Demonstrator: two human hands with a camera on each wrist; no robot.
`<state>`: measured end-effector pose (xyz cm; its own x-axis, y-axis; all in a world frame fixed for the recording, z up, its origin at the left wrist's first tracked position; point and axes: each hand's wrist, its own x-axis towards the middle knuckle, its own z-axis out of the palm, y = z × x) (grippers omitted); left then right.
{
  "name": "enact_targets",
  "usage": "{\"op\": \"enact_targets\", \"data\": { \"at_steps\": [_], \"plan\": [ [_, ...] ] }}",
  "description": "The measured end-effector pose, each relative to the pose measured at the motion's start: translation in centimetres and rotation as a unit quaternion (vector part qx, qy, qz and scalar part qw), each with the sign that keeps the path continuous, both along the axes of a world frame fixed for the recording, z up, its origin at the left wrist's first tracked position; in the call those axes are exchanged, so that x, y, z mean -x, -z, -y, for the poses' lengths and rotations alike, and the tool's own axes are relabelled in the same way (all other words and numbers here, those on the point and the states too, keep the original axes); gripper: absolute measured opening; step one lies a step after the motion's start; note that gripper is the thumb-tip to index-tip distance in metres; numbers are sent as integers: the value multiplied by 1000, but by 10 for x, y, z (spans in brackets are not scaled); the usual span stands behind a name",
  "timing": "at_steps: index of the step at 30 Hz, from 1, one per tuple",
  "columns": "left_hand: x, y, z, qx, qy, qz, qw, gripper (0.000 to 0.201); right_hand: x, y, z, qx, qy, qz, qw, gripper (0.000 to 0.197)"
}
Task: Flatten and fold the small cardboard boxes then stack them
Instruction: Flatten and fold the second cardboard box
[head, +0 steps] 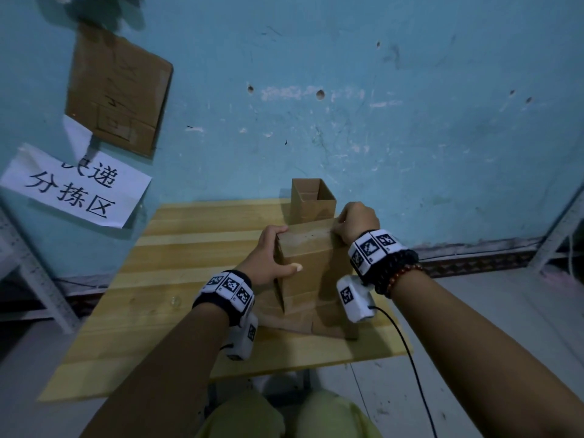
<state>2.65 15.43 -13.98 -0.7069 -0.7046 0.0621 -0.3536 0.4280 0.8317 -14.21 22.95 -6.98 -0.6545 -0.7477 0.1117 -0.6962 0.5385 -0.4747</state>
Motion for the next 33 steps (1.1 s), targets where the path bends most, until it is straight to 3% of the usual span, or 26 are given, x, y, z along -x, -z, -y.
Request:
{"op": "enact_targets", "data": {
  "at_steps": [11,15,21,23,27,33],
  "plan": [
    [0,0,0,2,5,-3,1000,82,-2,-9,-1,-58,-18,-61,996,15],
    [0,0,-1,0,2,-4,1000,82,2,-8,0,-52,-8,-21,998,32],
    [0,-3,-3,-3,1,-1,1000,83,14,-7,-7,-38,-24,76,996,15],
    [0,-4,-4,-4,0,-6,1000,83,15,-9,-9,-23,-16,113,993,24],
    [-4,-8,-6,-7,-15,-35,999,75,8,-7,-6,-8,27,113,993,41],
    [-22,-26,9,-12,-12,-66,998,61,-5,-14,0,7,-3,99,995,43]
  ]
}}
